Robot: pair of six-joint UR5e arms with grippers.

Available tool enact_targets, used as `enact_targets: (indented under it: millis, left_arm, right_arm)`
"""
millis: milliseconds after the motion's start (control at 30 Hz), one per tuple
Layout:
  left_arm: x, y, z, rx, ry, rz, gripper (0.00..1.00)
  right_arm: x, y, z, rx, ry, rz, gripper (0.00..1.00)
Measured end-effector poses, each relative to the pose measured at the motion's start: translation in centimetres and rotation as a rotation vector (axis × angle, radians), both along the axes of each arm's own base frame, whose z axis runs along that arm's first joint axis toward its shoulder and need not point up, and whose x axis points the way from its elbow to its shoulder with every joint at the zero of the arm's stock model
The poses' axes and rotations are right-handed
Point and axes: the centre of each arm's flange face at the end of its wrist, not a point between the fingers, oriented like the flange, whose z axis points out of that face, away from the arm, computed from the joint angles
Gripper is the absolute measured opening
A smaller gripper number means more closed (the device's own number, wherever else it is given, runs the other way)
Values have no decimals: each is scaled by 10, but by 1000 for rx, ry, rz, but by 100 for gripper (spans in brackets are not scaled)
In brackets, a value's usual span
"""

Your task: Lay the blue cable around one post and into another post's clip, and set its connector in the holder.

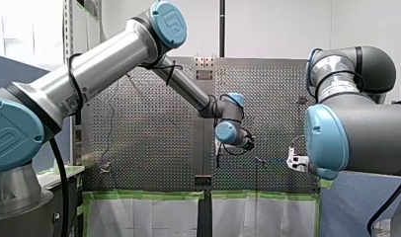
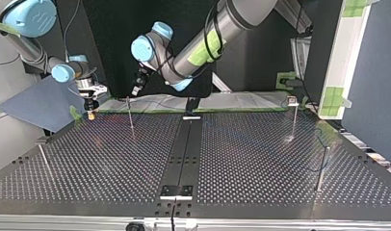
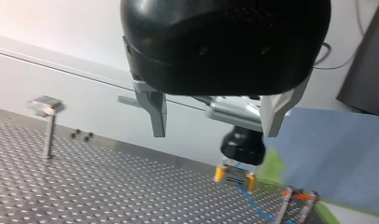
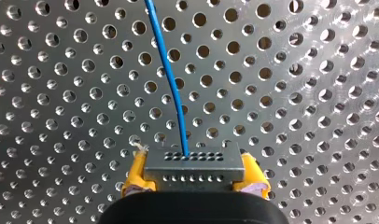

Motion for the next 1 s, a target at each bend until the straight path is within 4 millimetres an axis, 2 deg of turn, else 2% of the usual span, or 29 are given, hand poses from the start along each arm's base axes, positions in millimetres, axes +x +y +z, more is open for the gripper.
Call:
enact_targets:
  millis: [367, 1000]
  left_arm:
    - [0, 22, 36, -122, -33, 76, 100]
    - [0, 76, 95, -289, -129, 254, 100]
  right_arm:
    - [1, 0, 0, 2, 0, 2, 0]
    - [5, 1, -1, 1, -3, 6, 0]
